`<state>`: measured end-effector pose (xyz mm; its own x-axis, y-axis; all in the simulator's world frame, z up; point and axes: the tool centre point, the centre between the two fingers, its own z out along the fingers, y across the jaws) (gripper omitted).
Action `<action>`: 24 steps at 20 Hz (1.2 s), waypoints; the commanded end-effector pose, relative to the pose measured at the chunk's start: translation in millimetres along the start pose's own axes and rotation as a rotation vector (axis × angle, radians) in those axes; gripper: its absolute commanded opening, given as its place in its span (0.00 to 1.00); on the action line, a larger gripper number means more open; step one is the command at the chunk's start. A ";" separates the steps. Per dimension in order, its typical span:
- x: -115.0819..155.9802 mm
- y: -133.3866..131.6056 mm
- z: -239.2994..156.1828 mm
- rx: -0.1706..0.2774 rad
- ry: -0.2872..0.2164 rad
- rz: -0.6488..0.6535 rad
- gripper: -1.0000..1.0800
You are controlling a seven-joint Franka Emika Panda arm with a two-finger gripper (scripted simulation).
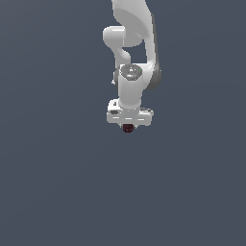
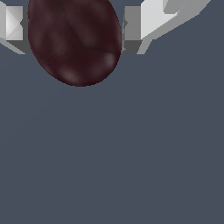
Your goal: Pick up the object and move it to a goal position.
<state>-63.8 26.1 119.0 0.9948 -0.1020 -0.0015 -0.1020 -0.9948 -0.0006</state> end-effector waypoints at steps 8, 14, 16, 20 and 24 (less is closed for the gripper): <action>-16.1 69.9 -93.0 0.003 0.001 0.001 0.00; -25.8 115.4 -153.6 0.003 0.001 0.001 0.00; -28.8 130.4 -173.7 0.003 0.001 0.001 0.00; -34.2 159.7 -212.0 0.003 0.001 0.001 0.00; -38.2 185.0 -245.8 0.002 0.001 0.001 0.00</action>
<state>-117.3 -145.2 351.9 0.9945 -0.1043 0.0003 -0.1043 -0.9945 -0.0028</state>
